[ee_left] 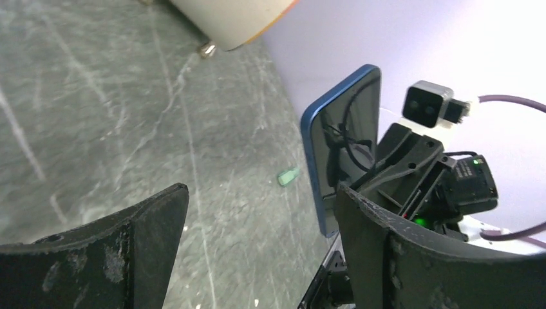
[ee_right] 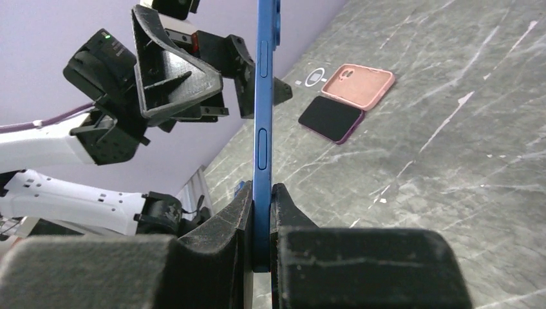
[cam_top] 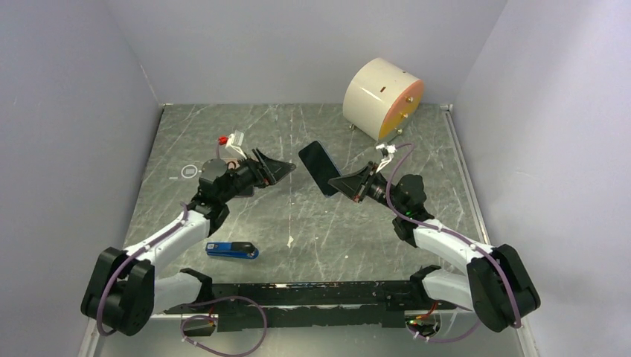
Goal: Take the phone out of the phone case
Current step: Place the phone at the center of the board.
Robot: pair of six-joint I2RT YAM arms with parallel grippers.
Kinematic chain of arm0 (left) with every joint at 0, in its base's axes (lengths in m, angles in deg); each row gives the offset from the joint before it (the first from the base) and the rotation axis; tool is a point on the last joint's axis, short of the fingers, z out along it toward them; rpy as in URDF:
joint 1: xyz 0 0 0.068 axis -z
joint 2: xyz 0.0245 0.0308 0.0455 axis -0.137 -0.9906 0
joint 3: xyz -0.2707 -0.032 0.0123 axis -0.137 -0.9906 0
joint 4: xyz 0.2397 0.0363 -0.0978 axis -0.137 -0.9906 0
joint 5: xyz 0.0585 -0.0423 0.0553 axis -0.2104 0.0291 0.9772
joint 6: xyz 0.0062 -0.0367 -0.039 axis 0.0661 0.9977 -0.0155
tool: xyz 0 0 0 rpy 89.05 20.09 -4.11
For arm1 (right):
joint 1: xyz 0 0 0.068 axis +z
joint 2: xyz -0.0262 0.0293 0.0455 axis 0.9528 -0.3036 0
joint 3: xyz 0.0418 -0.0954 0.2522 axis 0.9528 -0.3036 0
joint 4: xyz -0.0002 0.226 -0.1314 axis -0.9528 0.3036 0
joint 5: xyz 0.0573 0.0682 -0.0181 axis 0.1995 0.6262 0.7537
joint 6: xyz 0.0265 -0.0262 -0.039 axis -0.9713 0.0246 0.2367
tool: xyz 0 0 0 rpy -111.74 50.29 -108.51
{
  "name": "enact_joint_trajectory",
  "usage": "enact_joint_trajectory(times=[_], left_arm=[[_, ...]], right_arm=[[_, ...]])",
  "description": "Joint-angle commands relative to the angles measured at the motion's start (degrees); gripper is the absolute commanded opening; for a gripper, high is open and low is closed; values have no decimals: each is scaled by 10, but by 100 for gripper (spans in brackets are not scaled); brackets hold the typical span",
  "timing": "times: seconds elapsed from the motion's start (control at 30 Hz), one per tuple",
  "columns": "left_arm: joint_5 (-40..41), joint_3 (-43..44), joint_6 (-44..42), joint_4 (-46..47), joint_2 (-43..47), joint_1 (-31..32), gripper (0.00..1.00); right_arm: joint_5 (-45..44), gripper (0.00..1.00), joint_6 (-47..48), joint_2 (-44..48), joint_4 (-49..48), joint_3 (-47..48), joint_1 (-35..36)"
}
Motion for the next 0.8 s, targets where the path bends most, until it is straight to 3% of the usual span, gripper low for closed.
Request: enact_joint_trajectory(times=[0.0, 0.23, 0.47, 0.63, 0.77], left_arm=[[-19, 2, 1, 140, -33, 25, 87], [-57, 17, 32, 267, -112, 66, 73], [-64, 13, 42, 326, -134, 88, 40], [-60, 13, 52, 339, -136, 91, 6], [-38, 5, 50, 336, -125, 90, 3]], right_arm=[[25, 0, -22, -1, -111, 9, 9], [41, 0, -57, -28, -186, 3, 23], [50, 0, -88, -57, -244, -2, 24], [51, 0, -84, -58, -241, -2, 24], [42, 1, -63, -47, -215, -6, 24]])
